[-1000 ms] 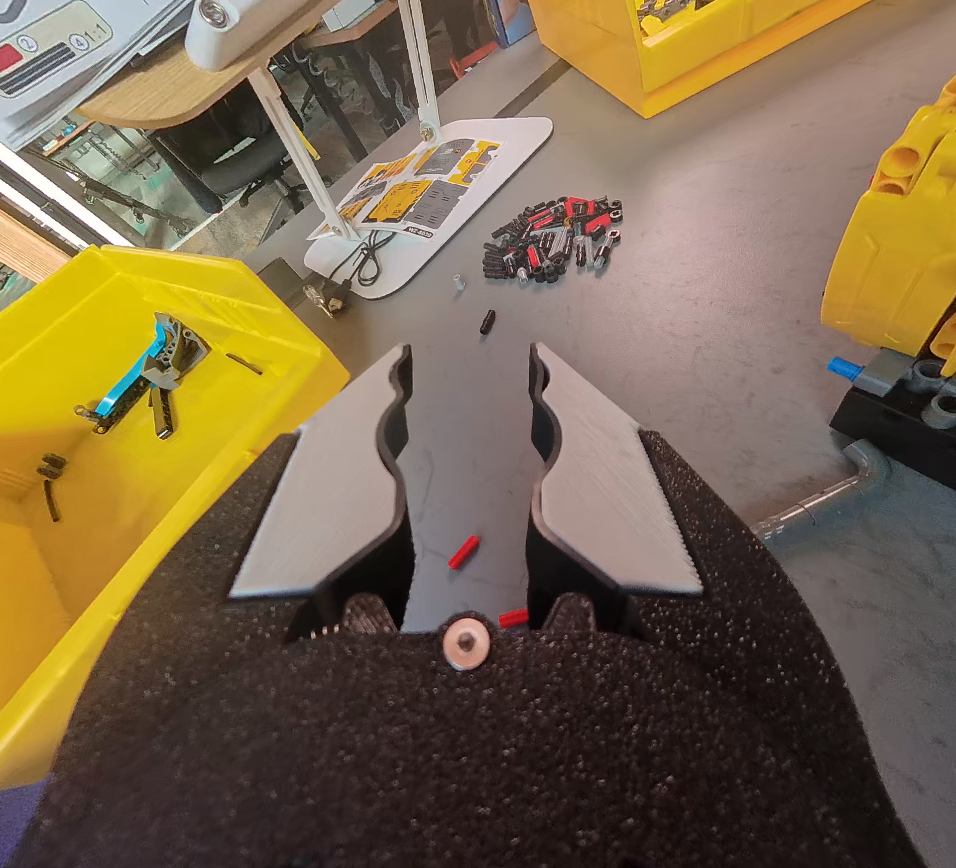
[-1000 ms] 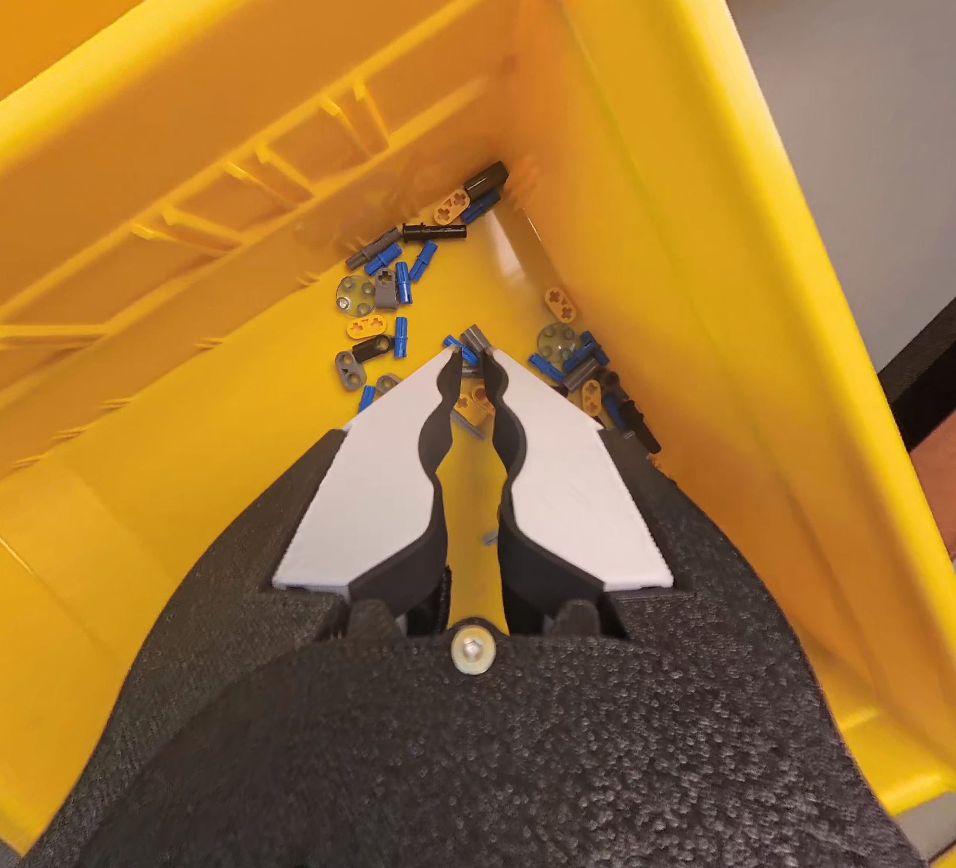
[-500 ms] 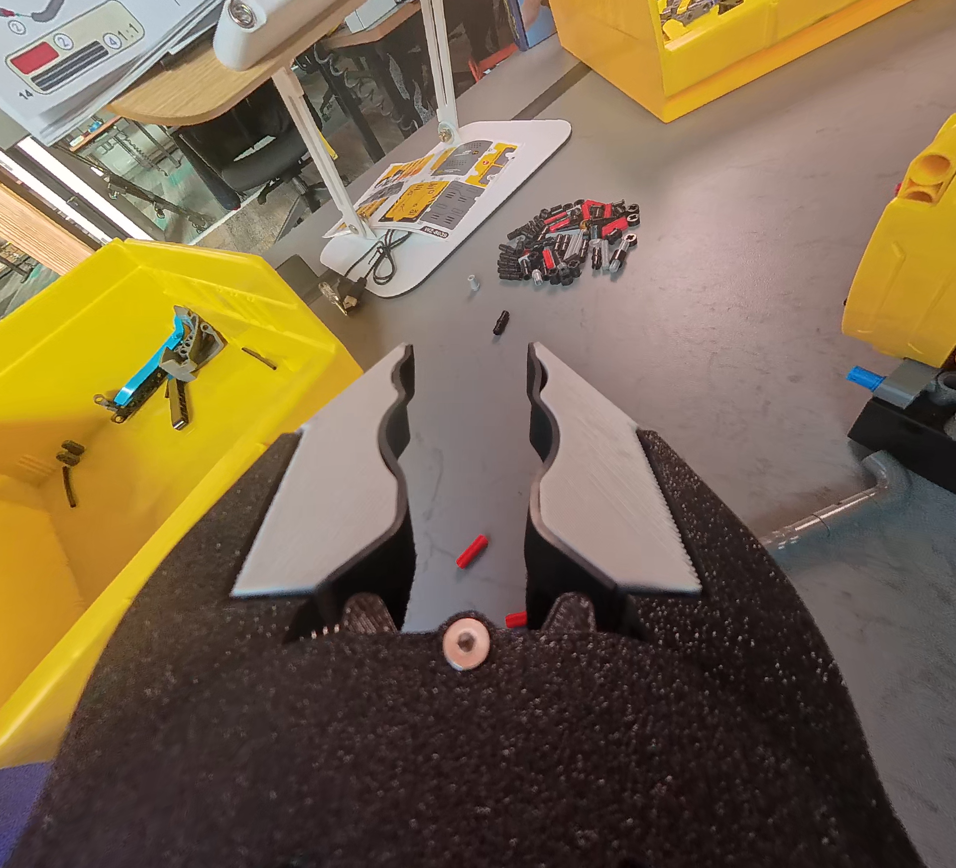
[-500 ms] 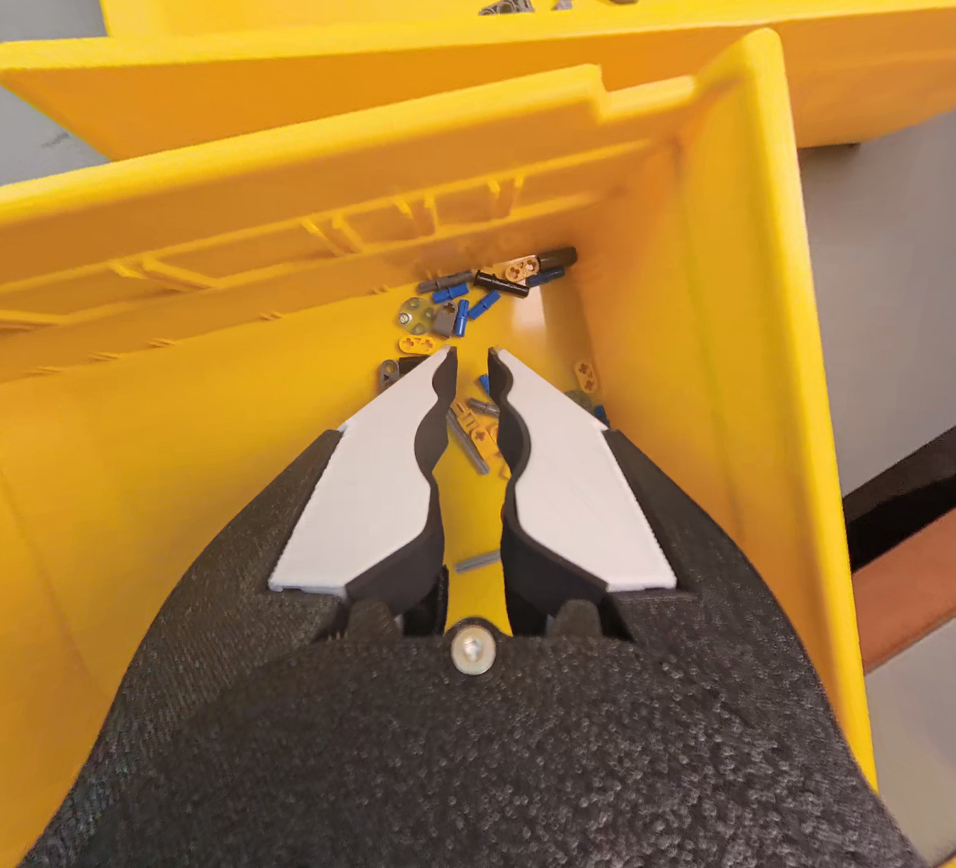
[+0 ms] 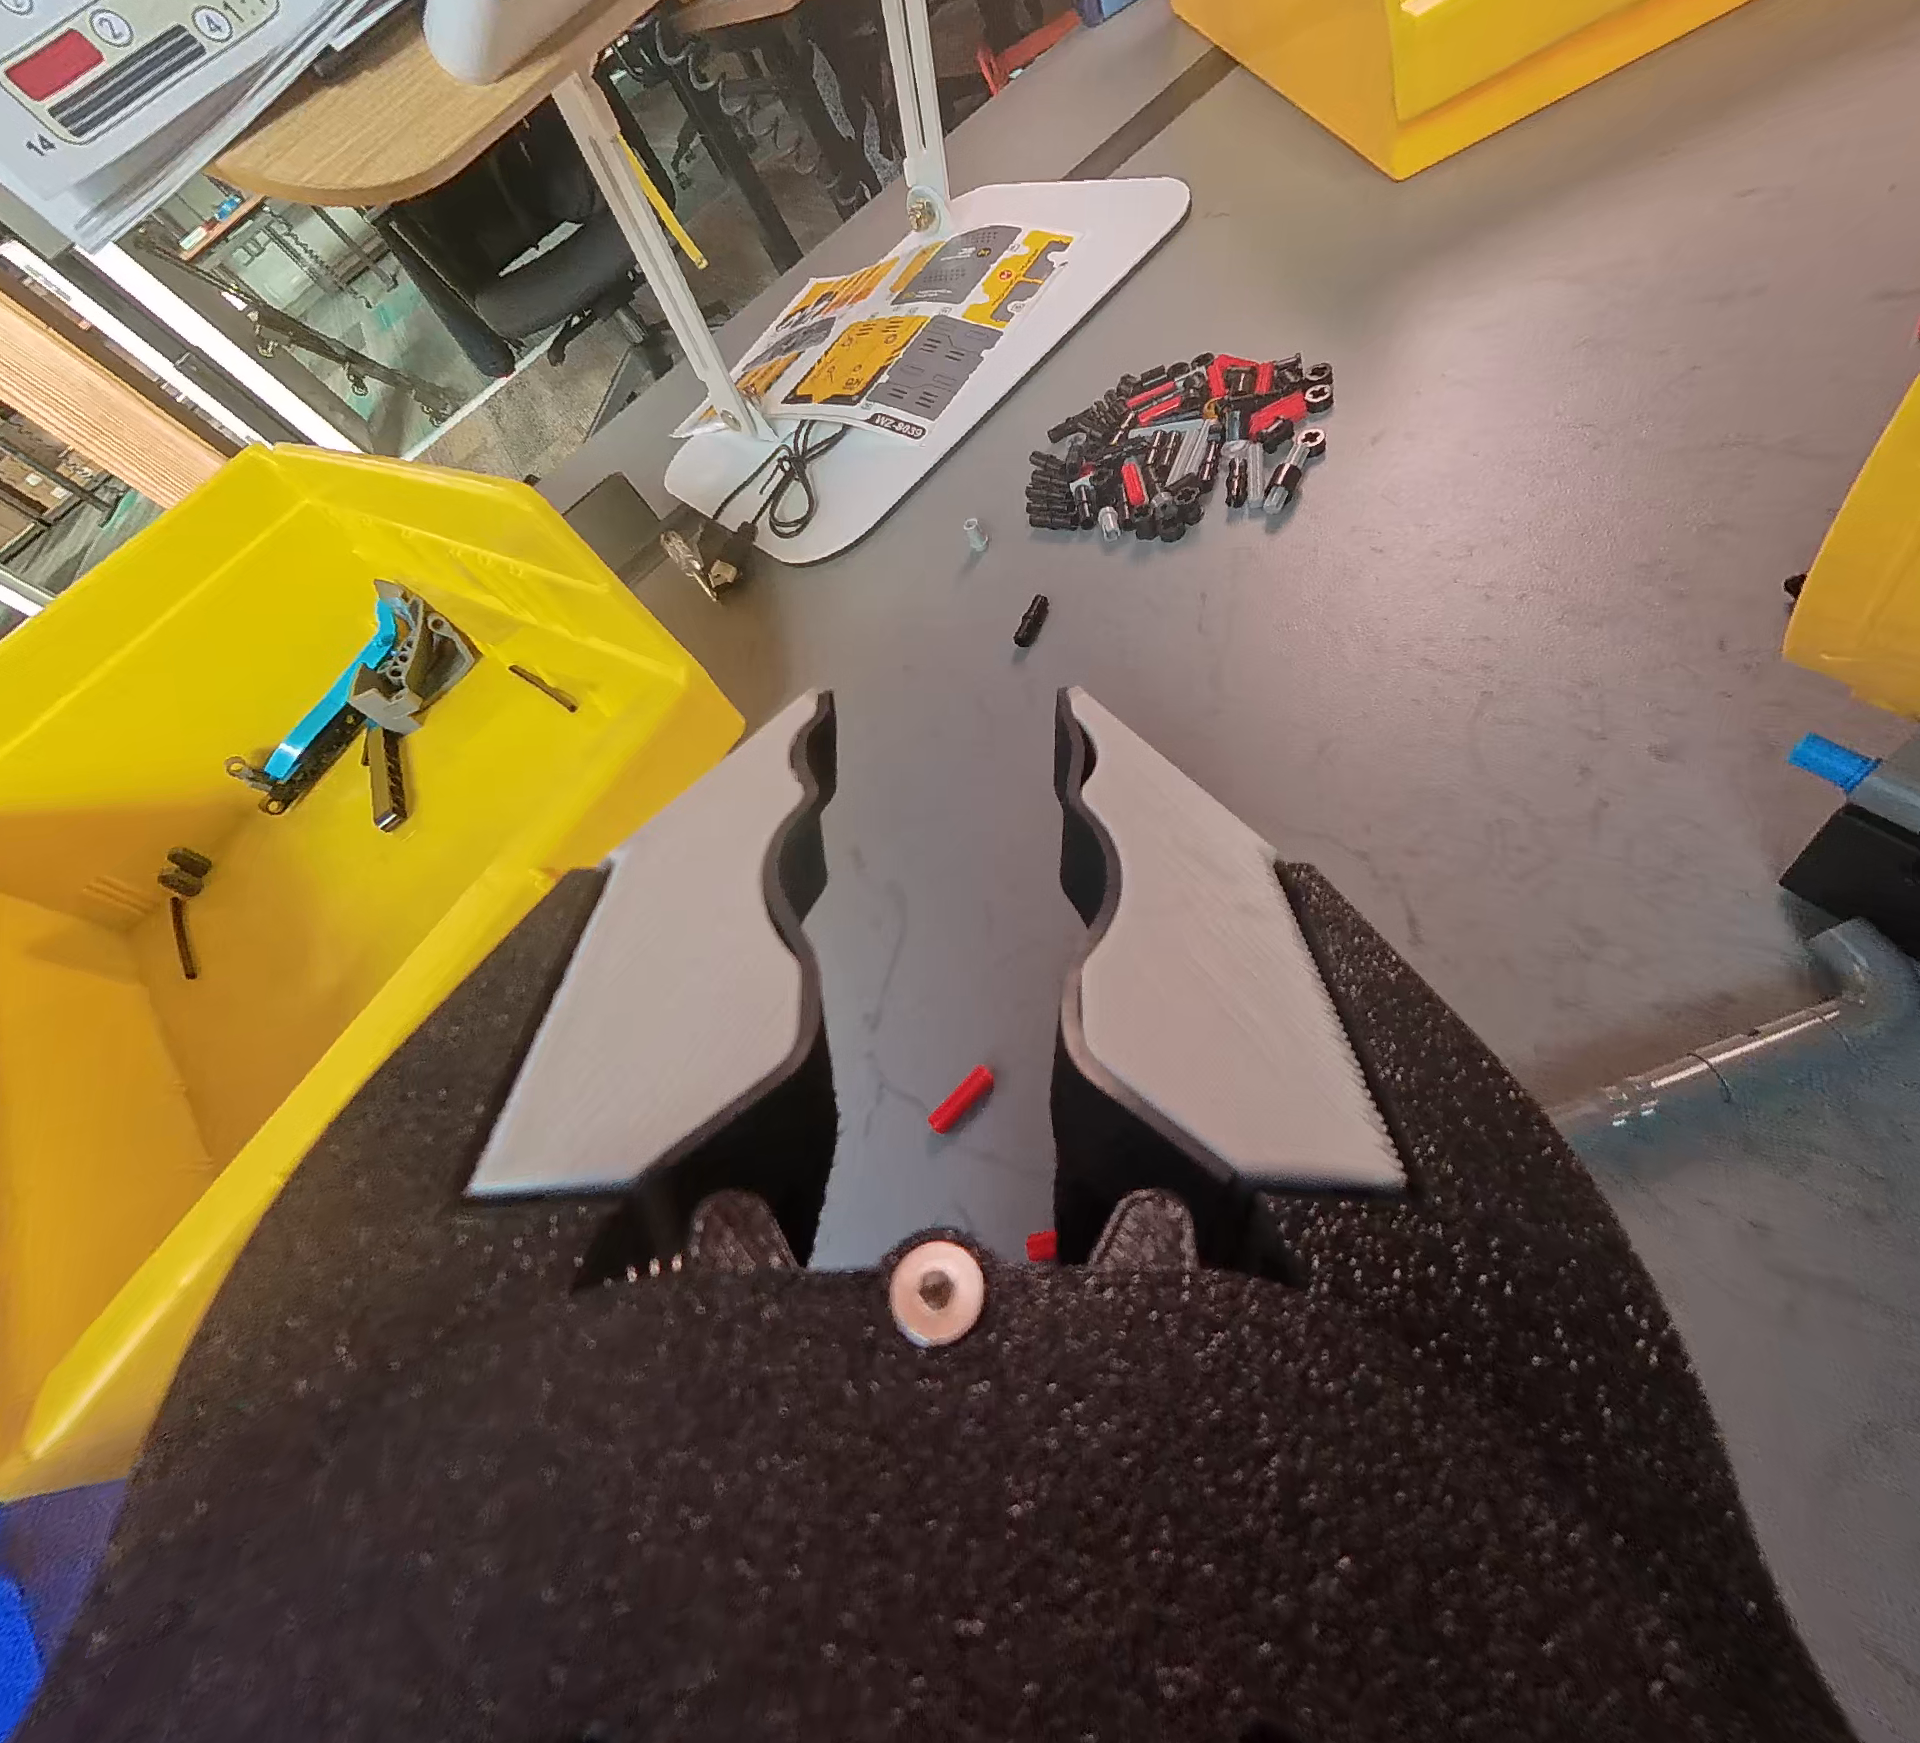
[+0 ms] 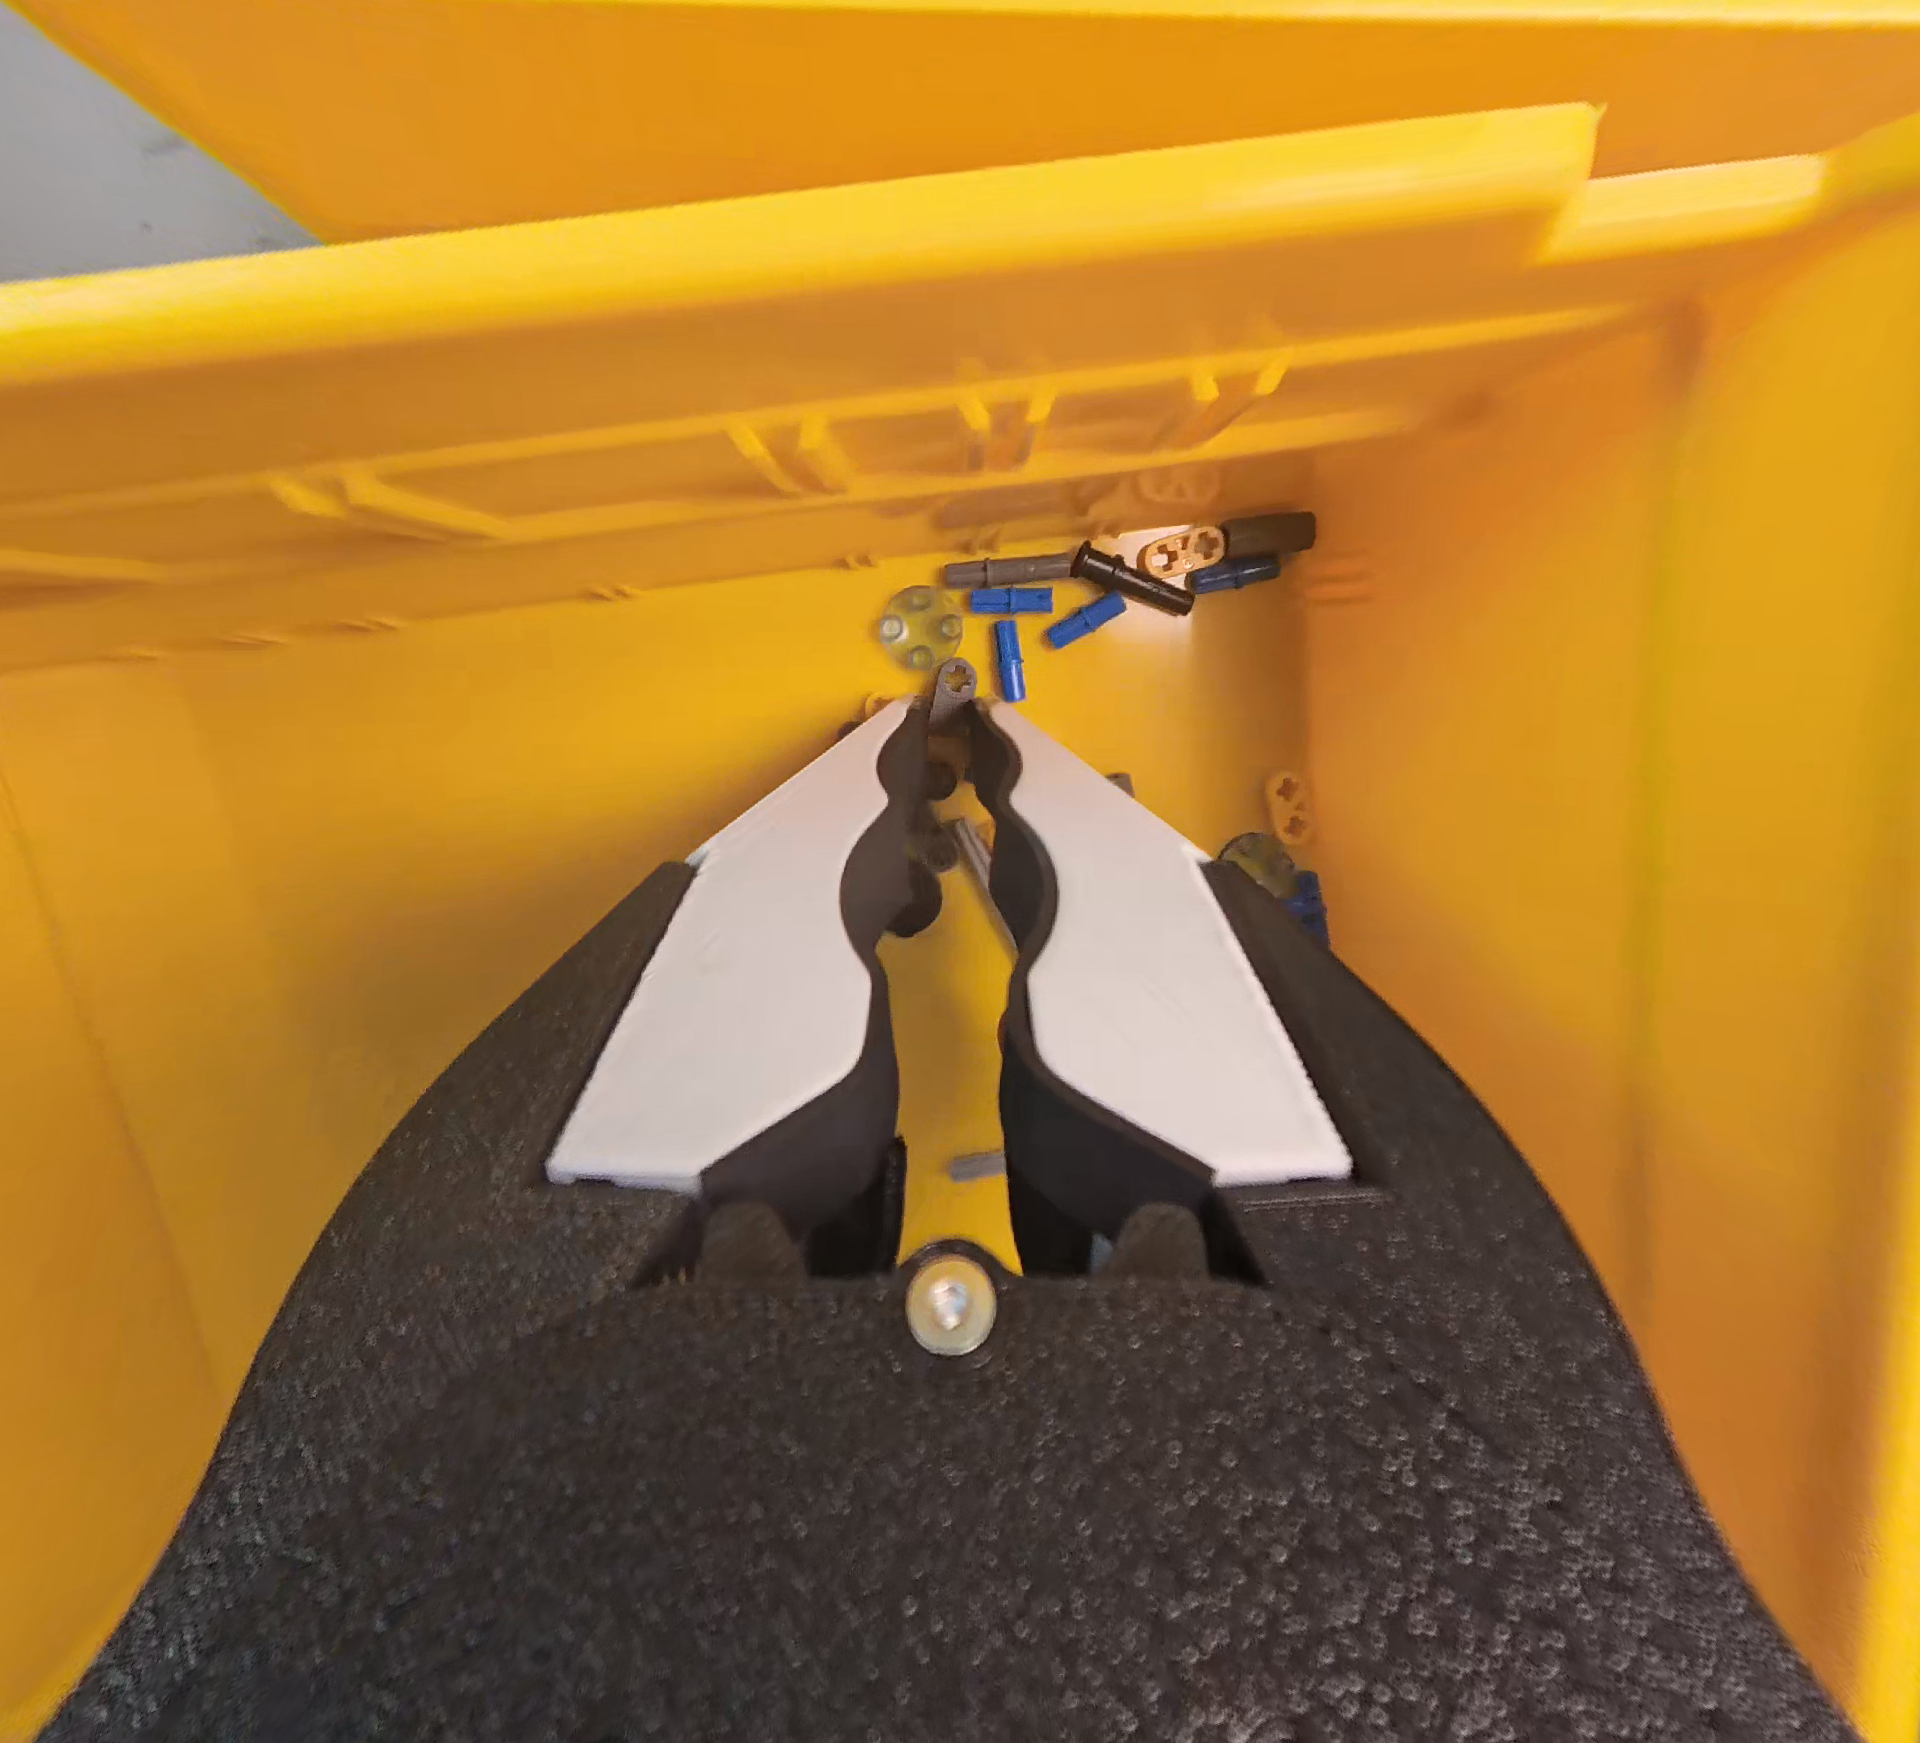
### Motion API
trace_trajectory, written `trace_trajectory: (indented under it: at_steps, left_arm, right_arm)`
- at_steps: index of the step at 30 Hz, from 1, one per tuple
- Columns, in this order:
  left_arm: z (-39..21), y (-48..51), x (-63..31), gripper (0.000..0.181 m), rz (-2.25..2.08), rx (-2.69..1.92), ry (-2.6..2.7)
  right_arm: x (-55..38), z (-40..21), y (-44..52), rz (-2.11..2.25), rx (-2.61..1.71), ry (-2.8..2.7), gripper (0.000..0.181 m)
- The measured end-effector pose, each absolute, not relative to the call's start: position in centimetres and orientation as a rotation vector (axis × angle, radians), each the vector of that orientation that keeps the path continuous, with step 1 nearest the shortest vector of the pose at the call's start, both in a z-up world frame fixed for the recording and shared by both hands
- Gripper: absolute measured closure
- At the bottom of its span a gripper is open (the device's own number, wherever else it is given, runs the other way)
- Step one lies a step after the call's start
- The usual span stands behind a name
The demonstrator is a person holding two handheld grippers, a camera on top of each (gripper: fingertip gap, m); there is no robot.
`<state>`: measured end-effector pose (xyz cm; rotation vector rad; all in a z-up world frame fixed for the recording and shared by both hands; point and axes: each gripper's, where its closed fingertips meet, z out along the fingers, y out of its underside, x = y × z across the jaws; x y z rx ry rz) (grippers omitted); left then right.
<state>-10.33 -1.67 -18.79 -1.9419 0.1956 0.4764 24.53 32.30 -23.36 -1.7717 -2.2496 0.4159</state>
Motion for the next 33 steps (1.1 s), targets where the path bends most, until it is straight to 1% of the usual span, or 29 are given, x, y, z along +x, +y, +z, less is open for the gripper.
trace_trajectory:
  at_steps: [7, 9, 12, 14, 20, 22, 23, 33]
  left_arm:
    - [-18.8, -1.7, -10.4, 0.14, 0.476, -1.943, 0.187]
    - [-18.8, -1.7, -10.4, 0.14, 0.478, -1.942, 0.19]
    - [-18.8, -1.7, -10.4, 0.14, 0.481, -1.943, 0.192]
    - [-18.8, -1.7, -10.4, 0.14, 0.482, -1.942, 0.191]
    - [-18.4, -1.8, -10.4, 0.14, 0.471, -1.921, 0.179]
    - [-18.3, -1.9, -10.5, 0.14, 0.462, -1.914, 0.173]
    - [-18.2, -1.9, -10.5, 0.14, 0.458, -1.911, 0.17]
    - [-17.8, -2.1, -10.5, 0.14, 0.424, -1.891, 0.155]
  right_arm:
    - [26.6, -22.7, 31.9, 0.375, -1.776, -2.269, 0.173]
    - [26.4, -21.7, 32.7, 0.377, -1.791, -2.193, 0.169]
    - [25.4, -20.1, 35.0, 0.341, -1.814, -2.015, 0.169]
    - [23.7, -19.5, 35.8, 0.393, -1.861, -1.872, 0.169]
    - [20.5, -21.5, 37.6, 0.469, -2.089, -1.408, 0.172]
    - [20.3, -21.8, 38.2, 0.451, -2.093, -1.303, 0.181]
    - [20.1, -21.8, 38.4, 0.449, -2.085, -1.265, 0.181]
    - [19.6, -22.8, 38.4, 0.352, -2.037, -1.266, 0.181]
